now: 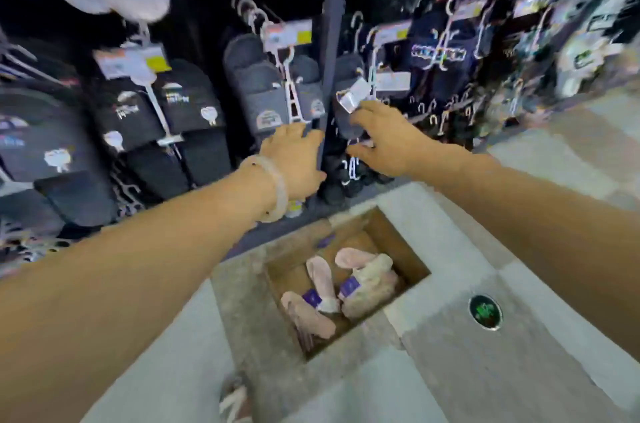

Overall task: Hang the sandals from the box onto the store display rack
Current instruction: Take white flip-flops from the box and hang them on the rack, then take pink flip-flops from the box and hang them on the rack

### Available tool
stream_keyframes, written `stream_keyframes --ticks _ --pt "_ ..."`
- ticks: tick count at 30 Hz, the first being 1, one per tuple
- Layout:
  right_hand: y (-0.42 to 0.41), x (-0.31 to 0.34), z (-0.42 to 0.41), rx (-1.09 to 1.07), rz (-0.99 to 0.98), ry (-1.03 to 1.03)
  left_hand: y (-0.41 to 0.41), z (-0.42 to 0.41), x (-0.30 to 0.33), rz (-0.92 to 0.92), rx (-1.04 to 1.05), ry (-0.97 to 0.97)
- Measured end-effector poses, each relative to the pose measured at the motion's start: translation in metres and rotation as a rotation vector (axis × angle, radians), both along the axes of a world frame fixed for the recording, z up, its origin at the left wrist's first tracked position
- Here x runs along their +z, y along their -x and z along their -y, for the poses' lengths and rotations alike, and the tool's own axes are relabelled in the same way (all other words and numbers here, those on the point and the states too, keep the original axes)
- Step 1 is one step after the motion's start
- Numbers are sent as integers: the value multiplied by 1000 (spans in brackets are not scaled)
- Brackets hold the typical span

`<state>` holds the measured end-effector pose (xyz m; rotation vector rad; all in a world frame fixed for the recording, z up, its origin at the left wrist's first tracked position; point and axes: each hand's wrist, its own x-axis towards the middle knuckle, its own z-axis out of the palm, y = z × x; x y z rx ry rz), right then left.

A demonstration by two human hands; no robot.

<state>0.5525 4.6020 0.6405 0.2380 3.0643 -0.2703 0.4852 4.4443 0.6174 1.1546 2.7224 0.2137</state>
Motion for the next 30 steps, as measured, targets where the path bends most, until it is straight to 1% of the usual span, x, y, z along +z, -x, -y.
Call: stream_keyframes --ticks 3,7,11,14,17,19,20,24,27,30 --pt "-11 -55 -21 -34 103 77 -20 -17 -62 129 34 6" --pt "-8 -117 -36 -15 218 87 -20 -34 -121 303 99 7" --pt "12 -190 -59 76 271 102 6 -55 -191 440 119 9" --pt "27 -249 -86 100 392 85 28 -66 -260 580 208 -13" --pt "35 -320 -114 -18 515 138 33 -69 -323 676 317 -1" --pt "35 -370 -130 -89 572 148 25 -69 -375 791 370 69" --pt "34 -397 -136 -99 619 135 18 -70 -401 820 396 102" --pt "25 -516 -156 -88 781 117 -18 -86 -519 911 475 137" --pt "20 -612 -168 -59 825 163 -40 -112 -607 972 541 189" --pt "15 -691 -179 -13 861 138 -59 -137 -686 1035 735 178"
